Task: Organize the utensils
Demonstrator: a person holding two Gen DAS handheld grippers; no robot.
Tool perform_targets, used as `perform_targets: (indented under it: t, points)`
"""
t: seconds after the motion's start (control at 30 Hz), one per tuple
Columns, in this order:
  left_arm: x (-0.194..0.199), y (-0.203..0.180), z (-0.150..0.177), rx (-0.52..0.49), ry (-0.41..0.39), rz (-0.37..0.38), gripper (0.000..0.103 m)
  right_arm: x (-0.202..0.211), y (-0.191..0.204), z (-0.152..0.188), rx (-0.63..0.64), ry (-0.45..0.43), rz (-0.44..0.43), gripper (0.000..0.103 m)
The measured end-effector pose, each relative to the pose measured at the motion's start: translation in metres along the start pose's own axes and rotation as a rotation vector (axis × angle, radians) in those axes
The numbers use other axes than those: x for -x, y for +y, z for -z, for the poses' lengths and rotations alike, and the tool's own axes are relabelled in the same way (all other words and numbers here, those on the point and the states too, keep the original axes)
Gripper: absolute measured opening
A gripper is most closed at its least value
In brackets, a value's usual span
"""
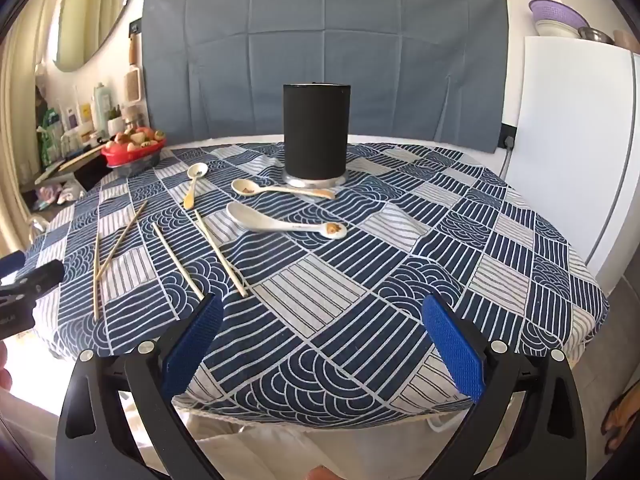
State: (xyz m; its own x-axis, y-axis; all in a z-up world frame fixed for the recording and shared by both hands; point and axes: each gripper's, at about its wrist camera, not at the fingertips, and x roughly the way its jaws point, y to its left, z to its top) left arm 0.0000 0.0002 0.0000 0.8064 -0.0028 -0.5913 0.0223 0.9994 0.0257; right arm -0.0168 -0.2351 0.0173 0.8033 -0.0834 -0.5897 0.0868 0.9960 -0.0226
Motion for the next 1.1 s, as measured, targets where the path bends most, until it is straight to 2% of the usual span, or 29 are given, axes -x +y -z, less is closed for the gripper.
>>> perform_targets:
  t: [1.1]
  points:
    - [0.0050,0.0043,-0.0016,0.000,-0.012,-0.016,0.097,0.0019,0.0037,-0.0024,0.020,-0.022,0.016,0.095]
